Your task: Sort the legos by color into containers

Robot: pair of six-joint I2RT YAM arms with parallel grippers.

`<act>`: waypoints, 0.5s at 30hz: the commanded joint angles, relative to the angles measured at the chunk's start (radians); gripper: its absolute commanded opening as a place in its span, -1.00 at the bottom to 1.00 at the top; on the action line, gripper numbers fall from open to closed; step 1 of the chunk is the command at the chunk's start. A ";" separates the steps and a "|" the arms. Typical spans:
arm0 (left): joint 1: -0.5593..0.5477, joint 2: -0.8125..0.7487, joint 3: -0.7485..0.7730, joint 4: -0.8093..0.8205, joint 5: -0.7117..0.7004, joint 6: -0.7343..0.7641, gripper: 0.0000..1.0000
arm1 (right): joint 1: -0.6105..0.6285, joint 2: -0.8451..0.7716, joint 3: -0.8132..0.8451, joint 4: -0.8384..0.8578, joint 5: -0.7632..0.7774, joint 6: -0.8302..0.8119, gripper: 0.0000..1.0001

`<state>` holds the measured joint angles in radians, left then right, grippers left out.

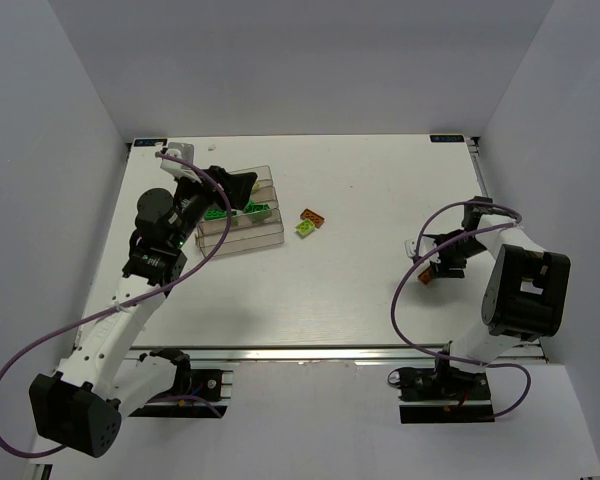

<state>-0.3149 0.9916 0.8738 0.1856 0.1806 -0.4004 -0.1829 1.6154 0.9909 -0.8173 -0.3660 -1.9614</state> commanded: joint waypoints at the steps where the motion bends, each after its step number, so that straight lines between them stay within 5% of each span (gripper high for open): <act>1: -0.004 -0.004 0.022 -0.008 0.002 0.009 0.96 | 0.013 -0.020 -0.005 -0.042 -0.016 -0.021 0.34; 15: -0.004 -0.008 0.022 -0.006 0.002 0.009 0.96 | 0.013 0.023 0.005 -0.016 0.044 0.022 0.49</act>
<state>-0.3149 0.9916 0.8738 0.1841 0.1806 -0.4007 -0.1726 1.6215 0.9844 -0.8127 -0.3370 -1.9438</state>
